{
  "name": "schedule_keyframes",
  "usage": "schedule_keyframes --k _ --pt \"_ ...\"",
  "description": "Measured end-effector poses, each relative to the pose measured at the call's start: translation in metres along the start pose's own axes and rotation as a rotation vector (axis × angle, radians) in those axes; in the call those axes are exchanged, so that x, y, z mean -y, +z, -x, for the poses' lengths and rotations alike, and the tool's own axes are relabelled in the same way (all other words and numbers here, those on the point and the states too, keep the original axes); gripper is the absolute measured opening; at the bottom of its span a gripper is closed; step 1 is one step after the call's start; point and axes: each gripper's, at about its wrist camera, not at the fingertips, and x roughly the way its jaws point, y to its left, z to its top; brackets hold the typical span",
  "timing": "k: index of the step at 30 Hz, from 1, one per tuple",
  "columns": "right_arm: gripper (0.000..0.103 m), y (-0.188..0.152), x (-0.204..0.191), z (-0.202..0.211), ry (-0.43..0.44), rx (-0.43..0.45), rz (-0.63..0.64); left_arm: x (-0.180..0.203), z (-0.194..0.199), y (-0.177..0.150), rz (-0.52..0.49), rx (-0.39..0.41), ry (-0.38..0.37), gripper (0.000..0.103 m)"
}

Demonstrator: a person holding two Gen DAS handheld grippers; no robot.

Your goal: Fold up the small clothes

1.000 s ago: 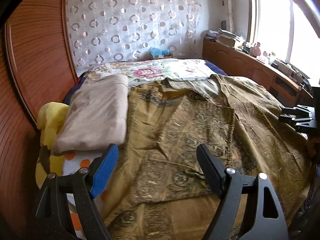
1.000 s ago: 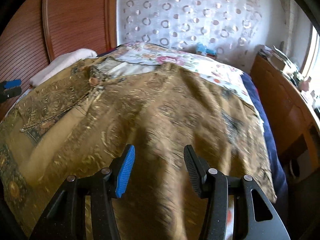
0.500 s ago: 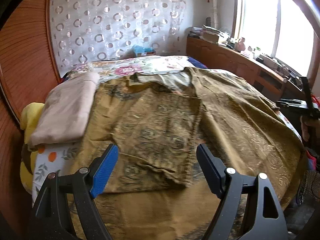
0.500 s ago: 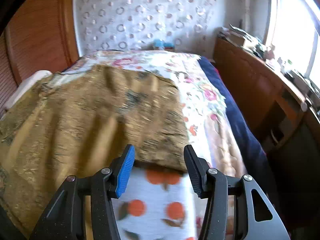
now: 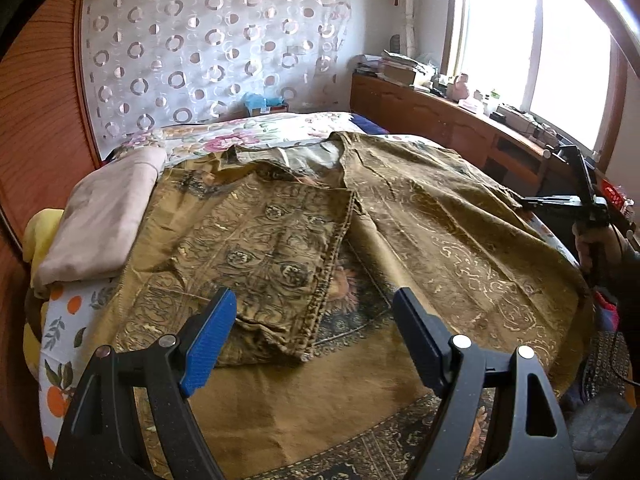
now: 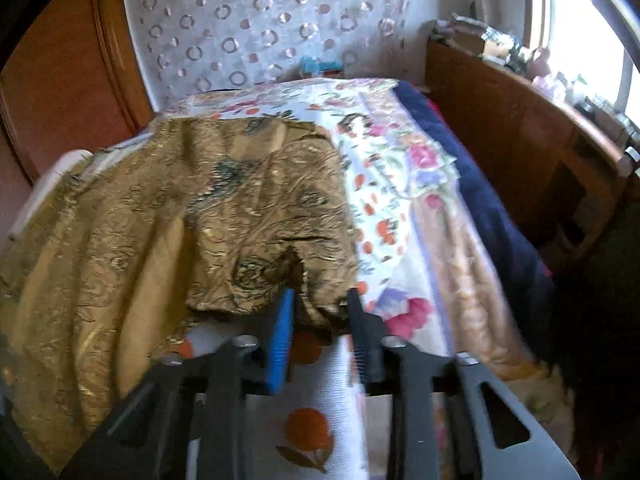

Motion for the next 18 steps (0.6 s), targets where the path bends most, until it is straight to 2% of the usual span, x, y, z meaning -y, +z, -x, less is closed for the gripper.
schedule_keyframes --k 2,5,8,11,14,18 --pt "0.009 0.0 -0.008 0.005 -0.048 0.02 0.05 0.001 0.0 -0.001 0.001 0.0 -0.001 0.081" --pt "0.008 0.005 -0.017 0.02 -0.075 0.085 0.077 0.001 0.0 -0.001 0.002 0.002 0.0 0.081" --pt "0.008 0.013 -0.03 0.039 -0.044 0.165 0.095 0.002 0.0 -0.002 0.004 0.004 0.0 0.081" --pt "0.008 0.017 -0.054 0.058 0.029 0.225 0.133 0.005 0.002 -0.003 0.009 0.009 0.0 0.081" --pt "0.008 0.011 -0.084 0.063 0.106 0.221 0.194 0.006 0.005 -0.004 0.014 0.015 -0.002 0.081" --pt "0.008 -0.014 -0.114 0.054 0.164 0.148 0.254 0.007 0.007 -0.005 0.014 0.018 -0.003 0.081"
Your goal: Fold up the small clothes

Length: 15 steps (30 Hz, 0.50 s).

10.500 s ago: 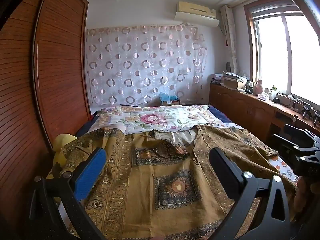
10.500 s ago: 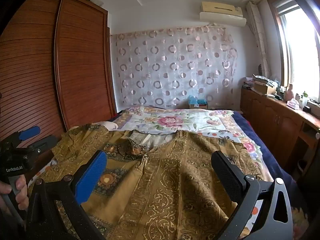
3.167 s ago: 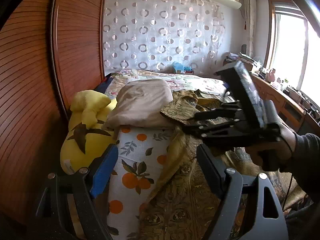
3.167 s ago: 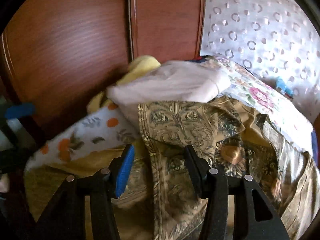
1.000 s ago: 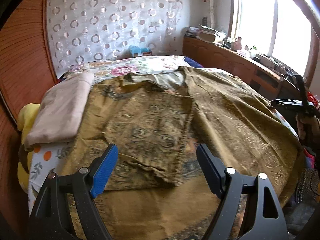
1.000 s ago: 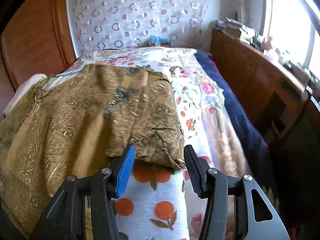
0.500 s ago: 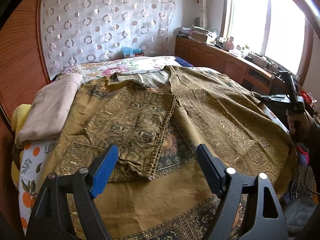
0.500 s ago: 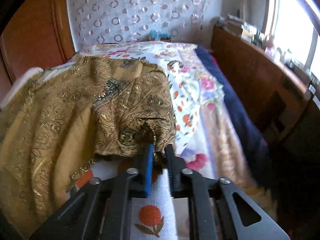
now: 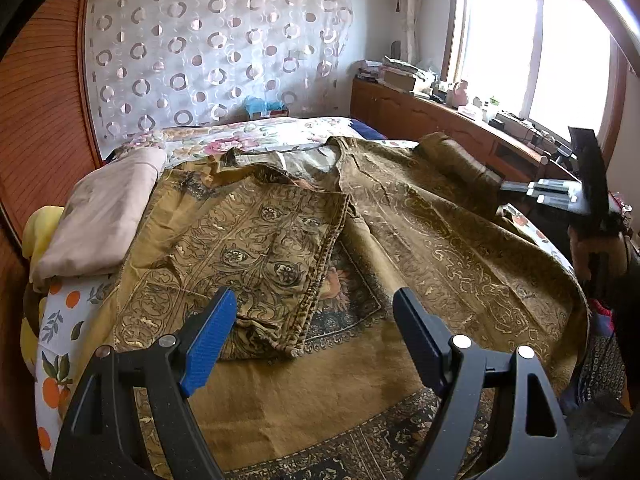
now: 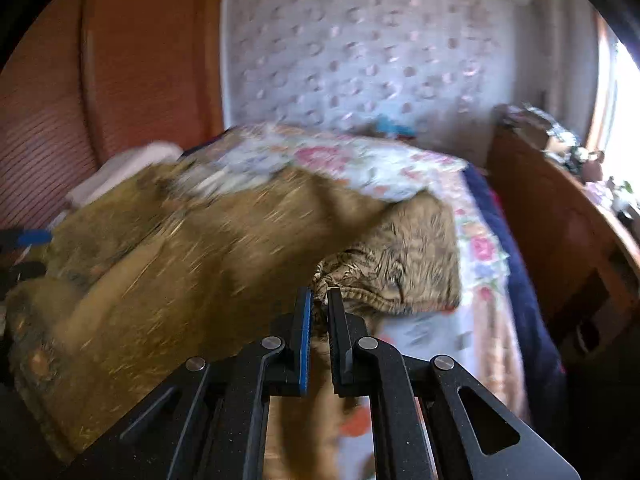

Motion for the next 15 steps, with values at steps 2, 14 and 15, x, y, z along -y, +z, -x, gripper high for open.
schedule_keyframes --k 2,14,15 --pt "0.008 -0.01 -0.005 -0.002 0.008 -0.022 0.004 0.001 0.001 0.0 0.0 0.002 0.001 0.081" --pt "0.05 0.001 0.013 0.033 0.013 0.025 -0.056 -0.001 0.004 0.002 0.008 0.017 0.005 0.081" --pt "0.05 0.005 0.02 0.029 0.008 0.034 -0.065 -0.001 0.004 0.002 0.008 0.016 0.005 0.081"
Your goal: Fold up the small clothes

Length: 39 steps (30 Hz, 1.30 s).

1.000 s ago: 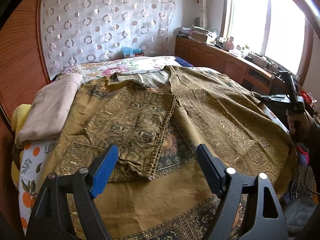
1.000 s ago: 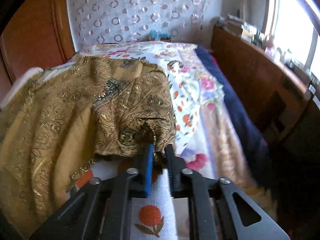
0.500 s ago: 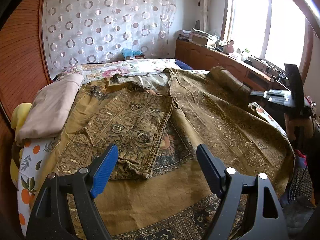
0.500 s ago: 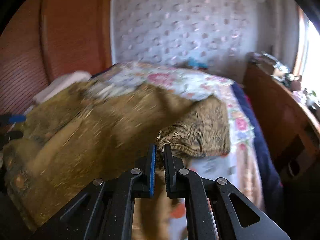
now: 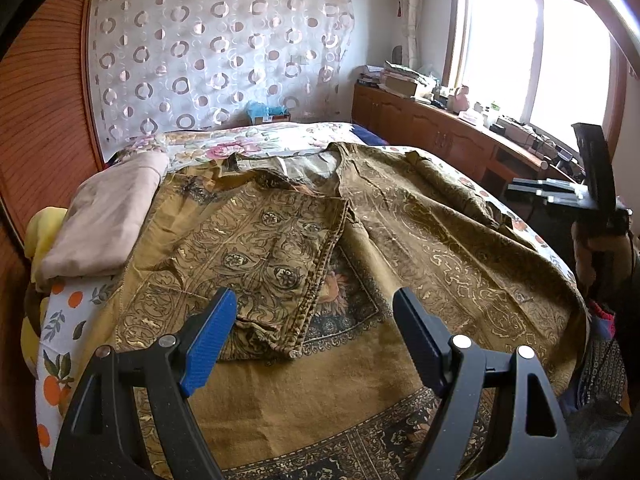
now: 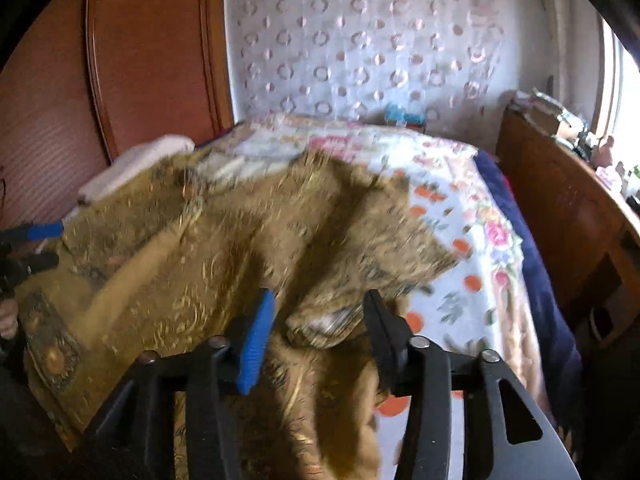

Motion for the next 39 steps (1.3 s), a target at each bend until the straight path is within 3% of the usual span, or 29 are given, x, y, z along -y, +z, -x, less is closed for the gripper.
schedule_keyframes --k 4,10,18,21,22,23,25,32,39 --pt "0.05 0.005 0.024 -0.008 -0.036 -0.014 -0.058 0.001 0.0 0.001 -0.001 0.0 -0.004 0.081" --pt "0.05 0.01 0.05 -0.059 -0.047 -0.114 -0.157 0.001 -0.001 0.0 -0.002 -0.004 -0.004 0.081" --pt "0.05 0.022 0.06 -0.104 -0.018 -0.18 -0.244 0.002 -0.001 0.0 -0.001 -0.005 -0.005 0.081" --pt "0.029 0.026 0.058 -0.11 -0.065 -0.193 -0.233 0.003 -0.002 0.0 -0.001 -0.006 -0.005 0.081" --pt "0.017 0.028 0.056 -0.111 -0.049 -0.194 -0.219 0.003 -0.002 0.0 -0.001 -0.006 -0.005 0.081" --pt "0.01 0.029 0.054 -0.112 -0.041 -0.189 -0.209 0.003 -0.002 0.0 -0.002 -0.006 -0.004 0.081" --pt "0.008 0.033 0.05 -0.108 -0.048 -0.174 -0.186 0.003 -0.002 0.0 -0.001 -0.006 -0.003 0.081" --pt "0.007 0.056 0.021 -0.086 -0.024 -0.066 -0.141 0.0 -0.007 -0.005 0.013 -0.011 -0.002 0.081" --pt "0.007 0.072 -0.022 -0.085 -0.012 -0.022 -0.029 -0.001 -0.008 -0.006 0.012 -0.012 0.001 0.081"
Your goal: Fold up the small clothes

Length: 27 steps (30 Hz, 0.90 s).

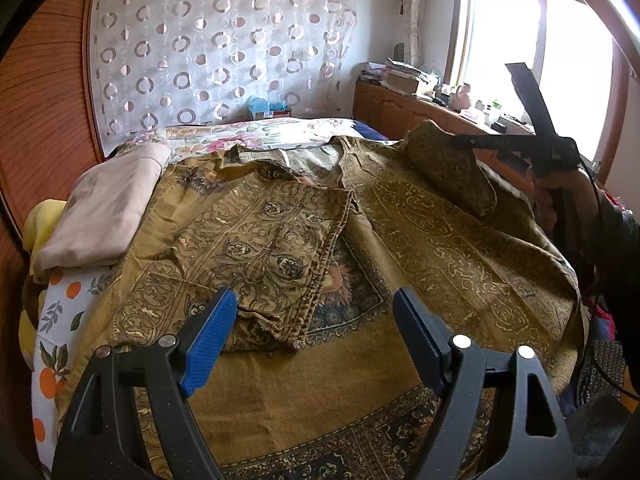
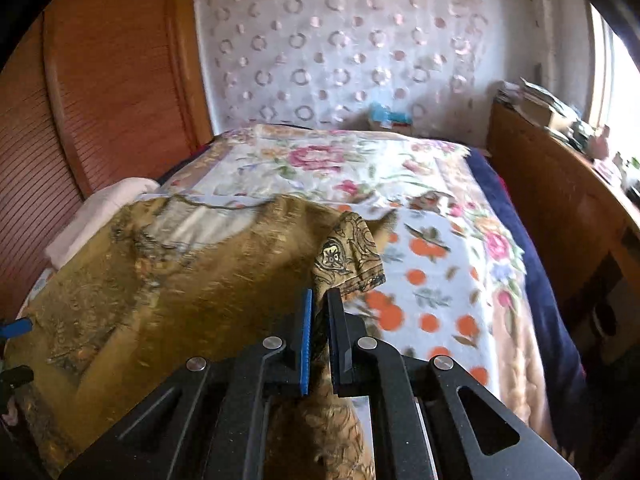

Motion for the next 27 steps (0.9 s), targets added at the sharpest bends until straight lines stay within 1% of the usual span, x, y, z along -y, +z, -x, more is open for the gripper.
schedule_keyframes --k 4,7,10,12,13,14,16,19,22,27 --pt "0.007 0.001 -0.015 -0.002 -0.004 0.016 0.046 0.0 0.0 -0.002 0.003 -0.003 0.0 0.081" --pt "0.007 -0.001 -0.018 -0.004 0.066 0.005 0.047 -0.001 0.0 -0.002 0.003 -0.001 -0.001 0.081" --pt "0.007 -0.003 -0.016 -0.005 0.158 -0.014 0.054 0.0 -0.001 -0.002 0.004 -0.002 -0.001 0.081" --pt "0.016 -0.004 -0.013 -0.001 0.164 -0.002 0.074 -0.003 -0.001 -0.001 0.005 -0.004 0.001 0.081" --pt "0.028 -0.005 -0.012 0.001 0.167 0.006 0.088 -0.004 -0.002 0.0 0.005 -0.004 0.001 0.081" --pt "0.043 -0.006 -0.011 0.002 0.163 0.012 0.096 -0.004 -0.002 0.0 0.003 -0.004 0.001 0.081" --pt "0.058 -0.007 -0.004 0.002 0.132 0.027 0.089 -0.006 -0.003 0.003 -0.002 -0.006 0.007 0.081" --pt "0.059 -0.01 0.012 -0.006 0.08 0.022 0.069 -0.013 -0.005 0.011 -0.009 -0.007 0.014 0.081" --pt "0.059 -0.017 0.028 -0.026 0.001 -0.031 0.063 -0.023 -0.009 0.022 -0.012 -0.012 0.021 0.081" --pt "0.059 -0.027 0.044 -0.066 -0.036 -0.124 0.071 -0.043 -0.022 0.044 -0.03 -0.029 0.059 0.081"
